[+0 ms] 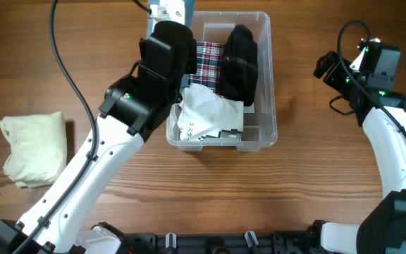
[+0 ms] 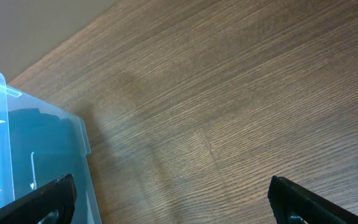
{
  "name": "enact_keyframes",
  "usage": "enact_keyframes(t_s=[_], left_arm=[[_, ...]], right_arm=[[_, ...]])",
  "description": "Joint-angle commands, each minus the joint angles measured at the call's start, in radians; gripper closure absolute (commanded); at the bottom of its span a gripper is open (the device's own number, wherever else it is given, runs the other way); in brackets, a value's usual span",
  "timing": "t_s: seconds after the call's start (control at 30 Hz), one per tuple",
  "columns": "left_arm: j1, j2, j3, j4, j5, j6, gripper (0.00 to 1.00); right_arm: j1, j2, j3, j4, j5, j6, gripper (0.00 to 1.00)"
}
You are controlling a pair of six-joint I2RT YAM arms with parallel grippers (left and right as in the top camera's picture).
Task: Pack container
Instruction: 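Carry the denim item over the container and lower it on top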
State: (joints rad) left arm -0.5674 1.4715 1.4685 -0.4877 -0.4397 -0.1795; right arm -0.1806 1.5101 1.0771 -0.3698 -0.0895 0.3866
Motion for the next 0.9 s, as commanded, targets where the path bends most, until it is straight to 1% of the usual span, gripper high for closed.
enact_keyframes(t_s=[0.0, 0.13, 0.3, 0.5, 0.67, 0.77, 0.87], left_arm=[[-0.050, -0.048, 0.012, 0.055, -0.021, -0.012, 0.91], [-0.092, -0.024, 0.012, 0.111, -0.021, -0.012, 0.92], [-0.092, 0.064, 0.012, 0.163, -0.021, -0.016, 0.90], [-0.092, 0.167, 0.012, 0.190, -0.022, -0.016, 0.88], [-0.091, 0.227, 0.012, 0.207, -0.135, -0.016, 0.87], [-0.091, 0.231, 0.012, 0.208, -0.138, -0.029, 0.87], [-0.090, 0.231, 0.012, 0.208, -0.138, -0.039, 0.83]], right_arm=[[-0.004, 0.007, 0.024, 0.003, -0.009, -0.017, 0.00], [-0.004, 0.007, 0.024, 0.003, -0.009, -0.017, 0.00], [-0.004, 0.007, 0.024, 0.003, -0.009, -0.018, 0.00], [-0.004, 0.007, 0.024, 0.003, -0.009, -0.017, 0.00], [-0.004, 0.007, 0.024, 0.003, -0.009, -0.017, 0.00], [-0.004, 0.007, 0.024, 0.003, -0.009, -0.017, 0.00], [-0.004, 0.007, 0.024, 0.002, -0.009, -0.018, 0.00]])
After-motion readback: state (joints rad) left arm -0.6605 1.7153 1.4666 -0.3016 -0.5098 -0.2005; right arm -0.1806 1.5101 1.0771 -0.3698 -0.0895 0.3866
